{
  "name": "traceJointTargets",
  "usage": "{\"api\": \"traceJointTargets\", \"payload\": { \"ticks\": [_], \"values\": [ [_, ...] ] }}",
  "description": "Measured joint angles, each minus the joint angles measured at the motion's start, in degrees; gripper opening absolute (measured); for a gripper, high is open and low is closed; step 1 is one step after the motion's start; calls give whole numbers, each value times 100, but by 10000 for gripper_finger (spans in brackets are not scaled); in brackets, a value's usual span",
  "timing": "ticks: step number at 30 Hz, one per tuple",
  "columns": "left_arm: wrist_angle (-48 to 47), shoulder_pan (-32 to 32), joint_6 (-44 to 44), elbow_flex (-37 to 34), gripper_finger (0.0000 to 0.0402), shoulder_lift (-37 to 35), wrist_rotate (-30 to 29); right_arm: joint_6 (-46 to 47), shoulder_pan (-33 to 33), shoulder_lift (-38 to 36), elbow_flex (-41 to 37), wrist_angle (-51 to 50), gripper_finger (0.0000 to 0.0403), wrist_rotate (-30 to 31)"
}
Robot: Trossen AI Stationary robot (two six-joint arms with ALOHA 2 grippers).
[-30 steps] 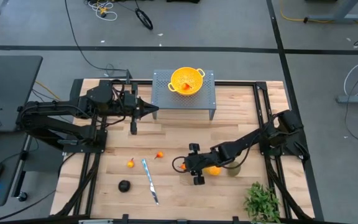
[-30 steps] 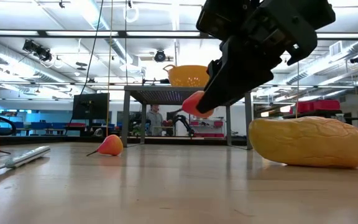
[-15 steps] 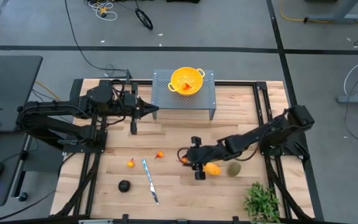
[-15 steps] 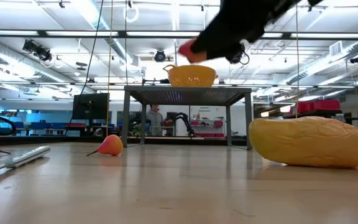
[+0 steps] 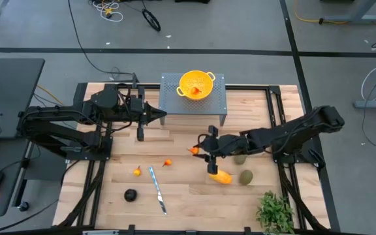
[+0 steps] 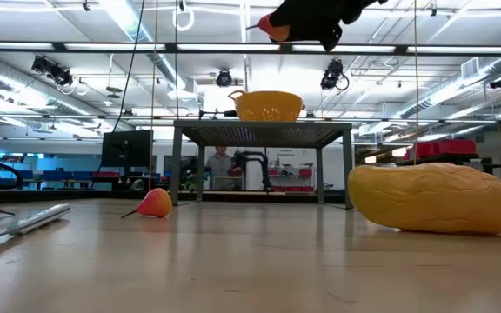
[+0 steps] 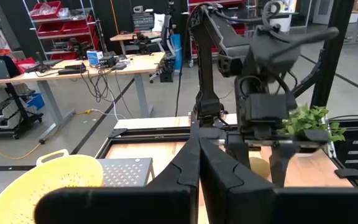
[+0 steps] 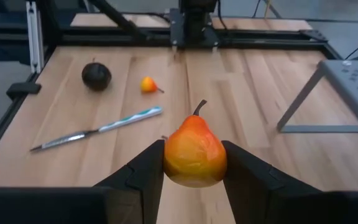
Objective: Pick & Place Fruit
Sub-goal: Put the pear into the yellow colander bowl on the shelf
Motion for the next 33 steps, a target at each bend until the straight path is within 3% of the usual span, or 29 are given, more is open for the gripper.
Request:
{"api": "traceJointTargets", "payload": {
  "ticks": [11, 20, 27, 33],
  "values": [
    [28, 0, 4, 0, 24, 0, -2, -21, -657, -172, 0, 3, 146, -15],
    [26, 0, 4, 0, 8, 0, -3, -413, -1246, -170, 0, 122, 145, -598],
    [28, 1, 2, 0, 21, 0, -77, -428, -1642, -226, 0, 377, 145, -1033],
    [29, 0, -9, 0, 13, 0, -107, -525, -2056, -572, 0, 413, 145, -1058]
  ]
}}
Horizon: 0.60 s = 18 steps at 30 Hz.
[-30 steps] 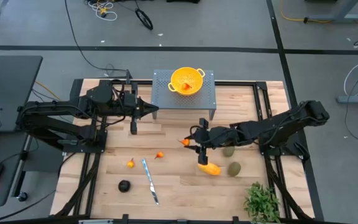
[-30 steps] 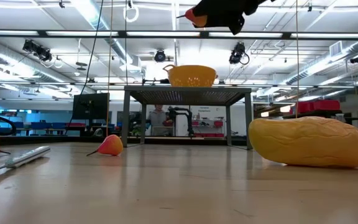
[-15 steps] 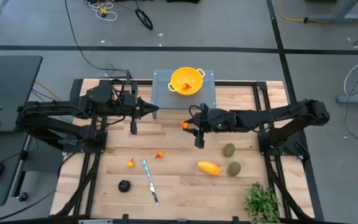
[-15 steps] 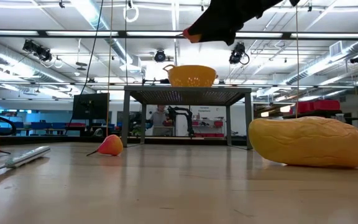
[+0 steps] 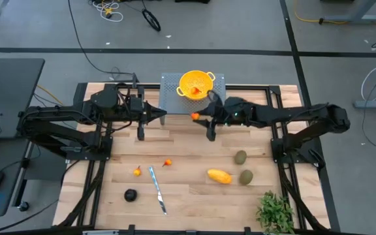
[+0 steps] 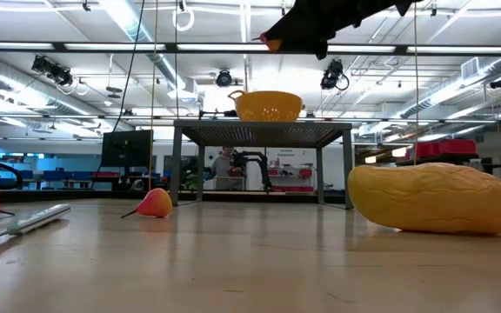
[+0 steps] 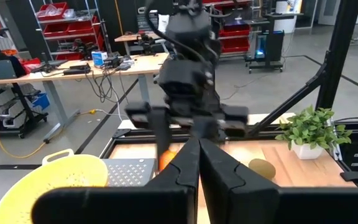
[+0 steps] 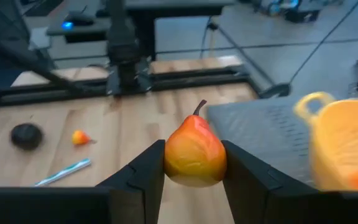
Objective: Pick & Place Fruit
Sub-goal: Put the pear into the yellow colander bowl on the shelf
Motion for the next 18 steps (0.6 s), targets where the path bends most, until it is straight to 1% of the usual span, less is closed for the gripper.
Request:
{"api": "traceJointTargets", "payload": {
  "ticks": [5, 9, 13, 18],
  "values": [
    [0, 1, 15, 0, 8, 0, -2, -37, -391, -355, 0, -2, 145, 0],
    [2, 1, 2, 0, 16, 0, -88, -74, -653, -544, 0, -10, 145, 0],
    [2, 2, -2, 0, 21, 0, -131, -230, -840, -650, 0, -13, 145, -6],
    [1, 2, -6, 0, 11, 0, -317, -303, -1036, -710, 0, -13, 144, -6]
  ]
}}
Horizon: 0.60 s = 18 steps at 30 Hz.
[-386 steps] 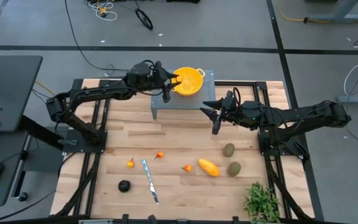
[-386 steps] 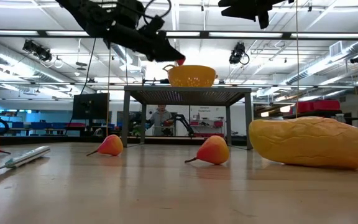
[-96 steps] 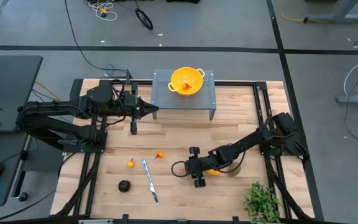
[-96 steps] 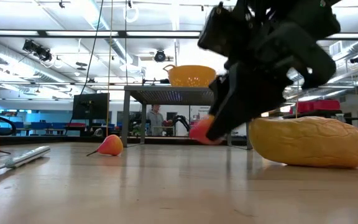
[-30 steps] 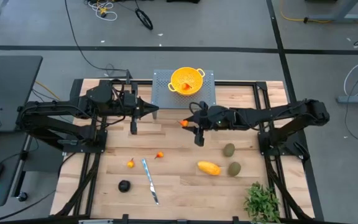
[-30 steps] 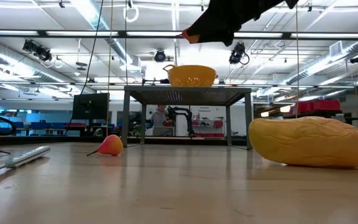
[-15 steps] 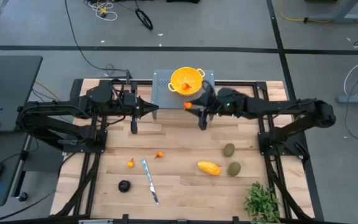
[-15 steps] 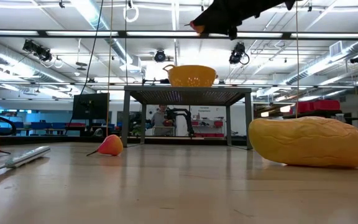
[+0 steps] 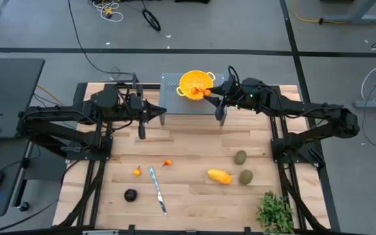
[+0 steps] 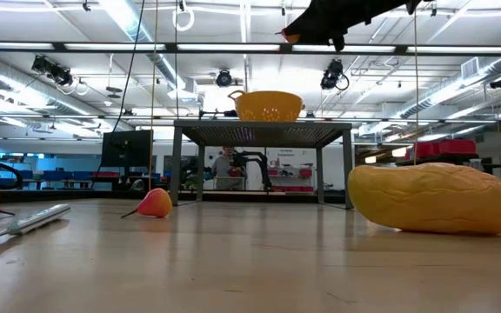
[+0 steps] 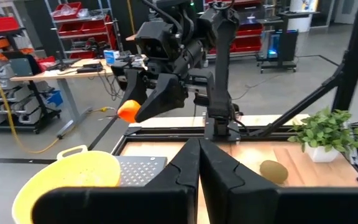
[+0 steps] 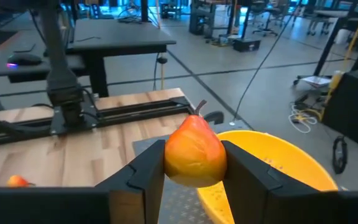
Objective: Pick & Place Fruit
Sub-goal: Put the pear into the yellow colander bowl on the shelf
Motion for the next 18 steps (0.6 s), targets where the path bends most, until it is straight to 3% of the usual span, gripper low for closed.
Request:
{"api": "traceJointTargets", "payload": {
  "ticks": [13, 18],
  "values": [
    [-1, 0, -1, 0, 23, 0, -671, -468, -854, 32, 0, 20, 144, -8],
    [-3, -2, 1, 0, 13, 0, -712, -488, -1154, 201, 0, 150, 144, -304]
  ]
}}
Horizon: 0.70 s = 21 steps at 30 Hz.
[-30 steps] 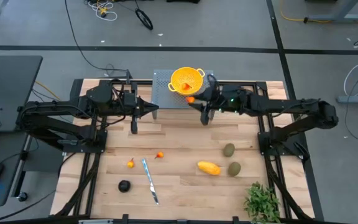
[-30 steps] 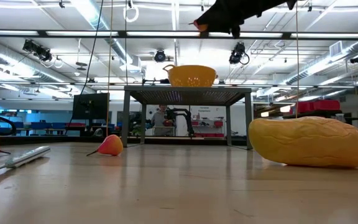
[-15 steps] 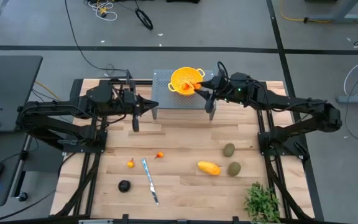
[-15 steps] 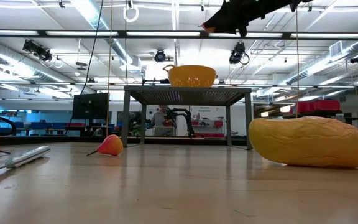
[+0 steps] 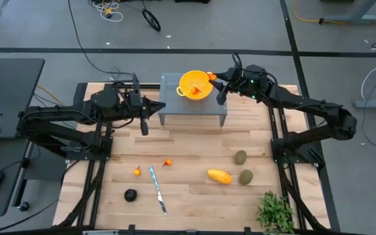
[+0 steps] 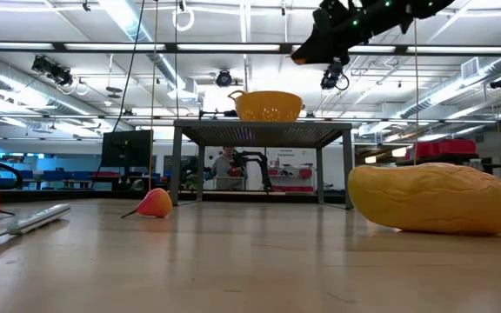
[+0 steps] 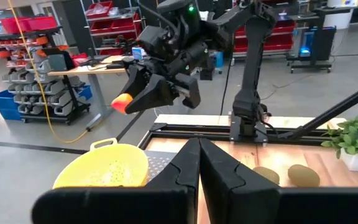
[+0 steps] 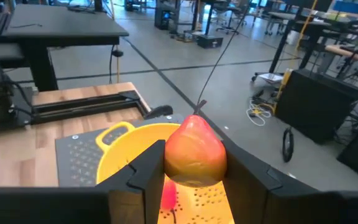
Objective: Pick & Place Fruit
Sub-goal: Put the pear into the yellow colander bowl on the shelf
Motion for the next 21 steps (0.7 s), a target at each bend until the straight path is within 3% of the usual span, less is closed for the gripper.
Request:
{"api": "traceJointTargets", "payload": {
  "ticks": [7, 14, 21],
  "values": [
    [0, 17, 77, 0, 8, 0, -493, 1, -101, 452, 0, 502, 145, -40],
    [70, 28, 258, 0, 24, 0, -513, 156, -81, 886, 0, 750, 145, -38],
    [92, 28, 277, 0, 10, 0, -511, 155, -79, 1029, 0, 755, 148, -28]
  ]
}}
